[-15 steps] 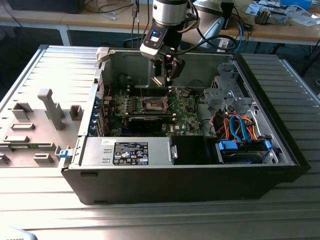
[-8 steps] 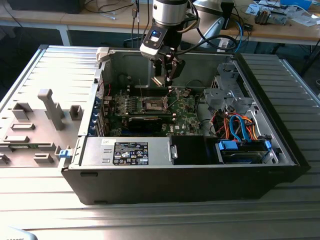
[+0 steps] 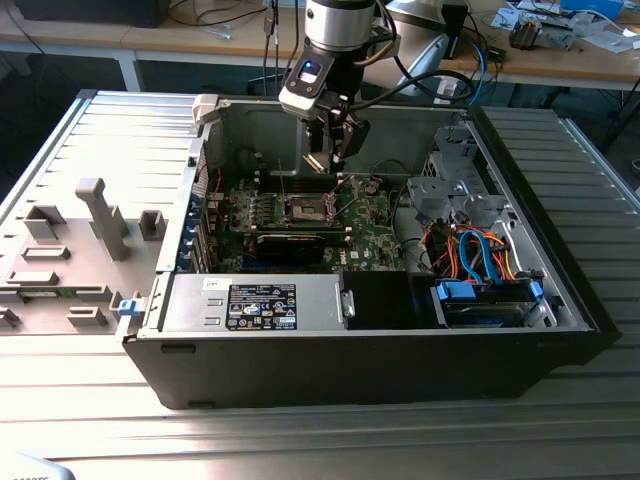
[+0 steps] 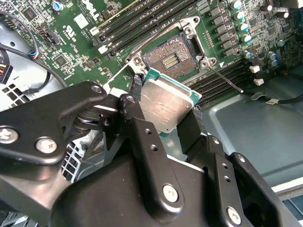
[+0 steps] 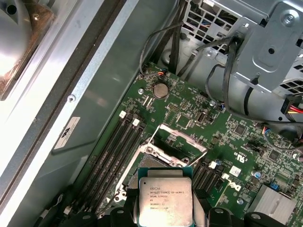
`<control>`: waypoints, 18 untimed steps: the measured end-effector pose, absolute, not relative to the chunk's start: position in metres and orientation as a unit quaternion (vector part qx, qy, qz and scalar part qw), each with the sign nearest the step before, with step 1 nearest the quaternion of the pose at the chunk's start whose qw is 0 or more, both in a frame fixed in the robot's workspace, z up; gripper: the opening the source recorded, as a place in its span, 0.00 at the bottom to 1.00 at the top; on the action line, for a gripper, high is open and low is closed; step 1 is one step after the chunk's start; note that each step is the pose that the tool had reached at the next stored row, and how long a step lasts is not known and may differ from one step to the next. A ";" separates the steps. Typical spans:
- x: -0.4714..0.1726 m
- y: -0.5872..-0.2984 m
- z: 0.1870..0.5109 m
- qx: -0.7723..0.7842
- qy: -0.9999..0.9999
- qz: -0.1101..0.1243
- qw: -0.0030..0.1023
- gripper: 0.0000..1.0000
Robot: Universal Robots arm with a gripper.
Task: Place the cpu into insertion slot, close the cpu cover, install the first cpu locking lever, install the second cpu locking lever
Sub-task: 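Place the cpu into insertion slot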
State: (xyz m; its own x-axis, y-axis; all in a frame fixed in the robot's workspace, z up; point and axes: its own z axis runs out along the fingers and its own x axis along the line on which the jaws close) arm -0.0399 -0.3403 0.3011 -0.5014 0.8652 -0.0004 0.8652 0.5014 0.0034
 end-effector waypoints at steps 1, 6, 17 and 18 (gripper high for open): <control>-0.040 -0.340 0.301 0.501 0.865 0.001 0.001 0.54; -0.040 -0.340 0.301 0.507 0.862 0.001 0.001 0.54; -0.040 -0.340 0.301 0.522 0.853 0.000 0.002 0.54; -0.040 -0.340 0.301 0.523 0.852 0.000 0.002 0.54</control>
